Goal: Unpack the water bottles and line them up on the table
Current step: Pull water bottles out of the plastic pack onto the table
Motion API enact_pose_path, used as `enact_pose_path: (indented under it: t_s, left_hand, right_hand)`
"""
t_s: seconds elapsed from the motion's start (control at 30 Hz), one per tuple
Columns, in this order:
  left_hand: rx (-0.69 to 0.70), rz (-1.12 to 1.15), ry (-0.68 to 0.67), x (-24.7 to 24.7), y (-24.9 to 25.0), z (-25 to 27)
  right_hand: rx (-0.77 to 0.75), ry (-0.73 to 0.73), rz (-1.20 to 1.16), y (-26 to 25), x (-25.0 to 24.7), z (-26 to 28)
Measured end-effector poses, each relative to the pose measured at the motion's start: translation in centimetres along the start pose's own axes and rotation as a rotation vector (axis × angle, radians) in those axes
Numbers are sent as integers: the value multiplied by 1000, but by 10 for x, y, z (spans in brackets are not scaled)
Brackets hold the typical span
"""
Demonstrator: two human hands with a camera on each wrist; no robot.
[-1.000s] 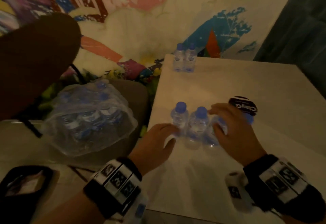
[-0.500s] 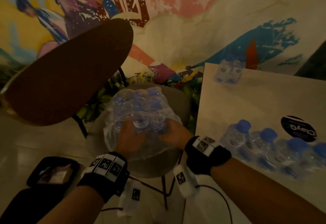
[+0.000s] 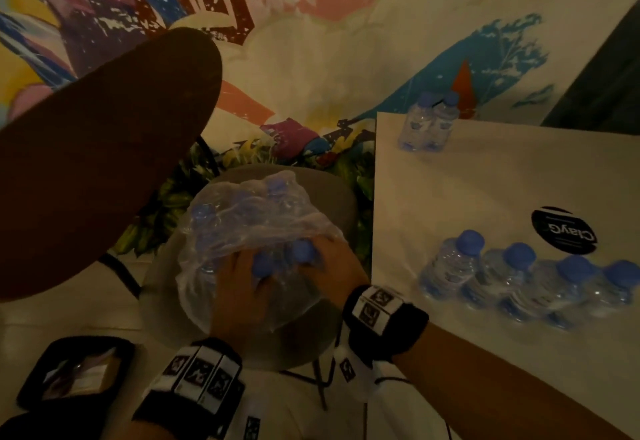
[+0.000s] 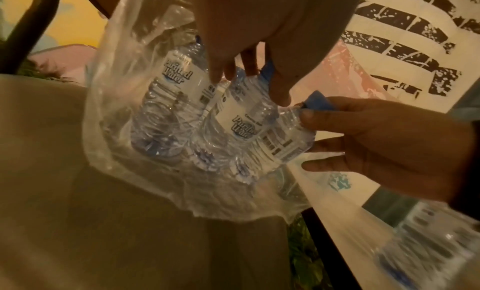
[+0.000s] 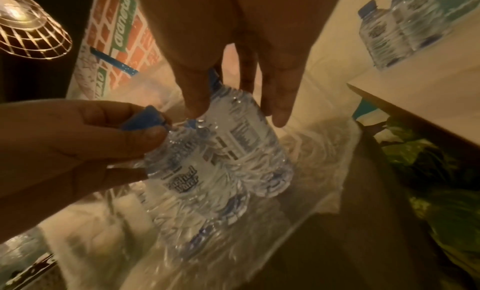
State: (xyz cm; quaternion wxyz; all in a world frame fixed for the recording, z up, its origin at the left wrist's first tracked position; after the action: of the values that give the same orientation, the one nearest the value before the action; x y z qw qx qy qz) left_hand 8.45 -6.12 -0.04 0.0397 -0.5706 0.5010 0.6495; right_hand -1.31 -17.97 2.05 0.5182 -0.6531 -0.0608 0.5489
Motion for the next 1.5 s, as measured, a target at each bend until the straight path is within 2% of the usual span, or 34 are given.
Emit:
enact_pose_path:
  t_s: [0.07,0.13,0.27,0.37,0.5,0.6,0.7,0.87,0.97,1.03,1.1,1.13,1.2,1.27,1.37,1.43,1.5]
  left_hand:
    - [-74,85,-97,-1,8,14]
    - [-53,120,-145,2,24,19]
    - [126,159,-256,10,73,31]
    - [157,255,-389,27,112,44]
    - [265,349,-437,61,155,49]
    - [258,395,-505,84,181,55]
    - [278,465,-515,101,201,59]
    - [279,477,-471,125,210,63]
    - [285,437,-450,125,211,68]
    - [250,459,-498,123,209,68]
    - [222,451,-577,116,204,68]
    - [209,415,-574,111,197,68]
    - [135,360,-452,94,175,65]
    - [25,335,-325,73,141,63]
    - [-209,373,-207,42,88,60]
    - [-370,467,-82,22,54,54]
    - [-443,559,29,7,27,48]
  right_hand:
    - [-31,-19,-97,5,-6,20]
    - [-17,-5,-162,14,-18,42]
    - [37,87,-300,50,-49,93]
    - [48,197,-285,72,-82,130]
    - [62,268,-239,101,-121,165]
    - [91,307,-222,124,-140,177]
    - [148,366,-215,143,-154,178]
    - [173,421,-189,158,-163,174]
    - [167,405,-147,161,-162,174]
    - [124,393,-103,160,-159,176]
    - [78,442,50,156,-157,181]
    - [58,471,164,151,-156,183]
    - [-44,530,304,135,-154,186]
    - [-190,513,298,109,-146,181]
    - [-369,277,219,77,-115,161]
    - [-353,59,140,61,-85,138]
    - [-284,-120,43,47,-57,108]
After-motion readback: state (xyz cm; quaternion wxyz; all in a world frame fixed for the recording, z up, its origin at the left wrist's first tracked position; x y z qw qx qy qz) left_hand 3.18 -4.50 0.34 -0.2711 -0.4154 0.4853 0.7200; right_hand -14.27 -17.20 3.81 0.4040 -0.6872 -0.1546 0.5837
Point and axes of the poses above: each hand's wrist, its own z-axis away from the middle knuckle, its own x-axis out of the palm, y = z × x, the point moved 2 cm from there along -z, towards the middle knuckle, and after that the axes turned 1 degree about -z, right-handed, at the moved point
